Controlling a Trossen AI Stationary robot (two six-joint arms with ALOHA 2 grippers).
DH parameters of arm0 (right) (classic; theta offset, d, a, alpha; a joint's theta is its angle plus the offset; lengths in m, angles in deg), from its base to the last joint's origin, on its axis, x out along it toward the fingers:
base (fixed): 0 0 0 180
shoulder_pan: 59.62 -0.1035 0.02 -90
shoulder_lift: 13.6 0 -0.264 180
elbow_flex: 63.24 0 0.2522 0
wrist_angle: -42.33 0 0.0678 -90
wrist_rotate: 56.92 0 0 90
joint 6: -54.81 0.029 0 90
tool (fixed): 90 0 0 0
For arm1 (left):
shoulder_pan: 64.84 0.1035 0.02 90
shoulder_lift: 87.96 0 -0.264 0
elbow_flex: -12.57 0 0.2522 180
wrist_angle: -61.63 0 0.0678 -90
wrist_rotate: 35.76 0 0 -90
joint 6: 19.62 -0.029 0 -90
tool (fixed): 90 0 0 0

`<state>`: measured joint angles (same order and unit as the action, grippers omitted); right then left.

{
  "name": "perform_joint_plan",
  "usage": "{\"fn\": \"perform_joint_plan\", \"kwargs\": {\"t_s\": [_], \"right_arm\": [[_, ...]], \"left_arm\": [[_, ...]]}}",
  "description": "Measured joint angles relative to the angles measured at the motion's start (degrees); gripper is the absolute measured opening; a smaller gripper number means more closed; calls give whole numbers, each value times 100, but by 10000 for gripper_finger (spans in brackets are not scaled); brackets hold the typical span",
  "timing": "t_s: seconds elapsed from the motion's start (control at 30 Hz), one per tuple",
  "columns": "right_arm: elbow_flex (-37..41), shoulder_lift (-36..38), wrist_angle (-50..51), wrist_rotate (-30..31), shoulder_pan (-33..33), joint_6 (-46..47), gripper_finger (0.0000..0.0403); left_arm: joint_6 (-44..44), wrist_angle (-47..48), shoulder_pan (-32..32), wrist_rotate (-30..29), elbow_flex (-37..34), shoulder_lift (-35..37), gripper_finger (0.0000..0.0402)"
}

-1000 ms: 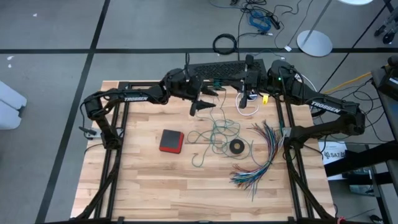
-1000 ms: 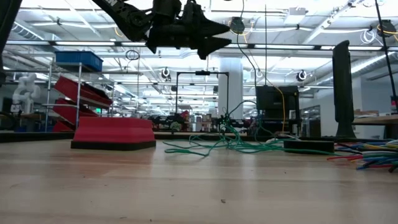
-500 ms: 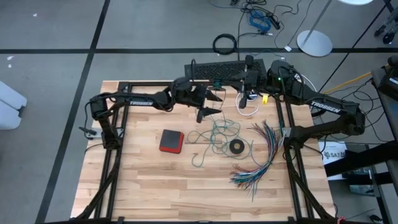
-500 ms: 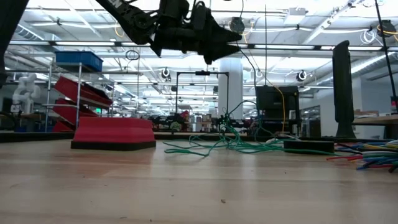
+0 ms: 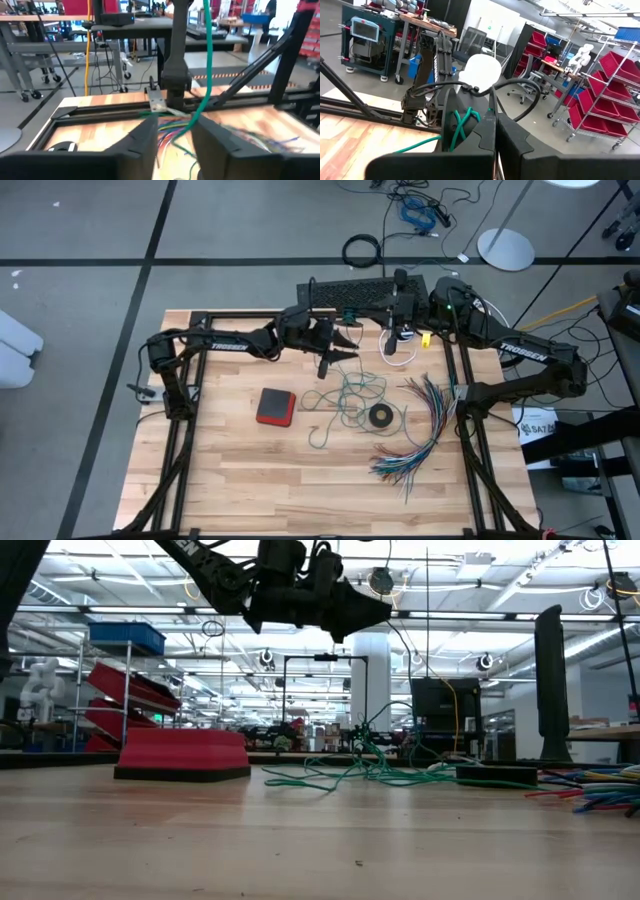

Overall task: Coiling cords
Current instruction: Coil the green wire cable on the spool

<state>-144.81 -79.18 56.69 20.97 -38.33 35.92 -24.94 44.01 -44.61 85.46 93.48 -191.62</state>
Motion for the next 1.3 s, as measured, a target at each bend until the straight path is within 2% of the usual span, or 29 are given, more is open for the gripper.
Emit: {"fn": "perform_joint_plan", "kwargs": {"t_s": [0.4,0.67,0.77,0.87,1.13,1.3], "right_arm": [[-4,-2,301,-302,-3,214,0],[-4,-2,1480,133,0,78,0],[-4,-2,1507,292,0,63,0],[-4,-2,1380,308,1,35,0],[-4,-2,1099,298,0,20,0],[-4,-2,788,267,0,20,0]], "left_arm": [[-405,436,364,-168,0,0,9],[-359,655,615,-160,0,24,3],[-197,579,649,192,0,24,2],[24,432,619,644,1,11,17],[195,544,439,801,2,2,130],[250,354,214,970,2,0,163]]}}
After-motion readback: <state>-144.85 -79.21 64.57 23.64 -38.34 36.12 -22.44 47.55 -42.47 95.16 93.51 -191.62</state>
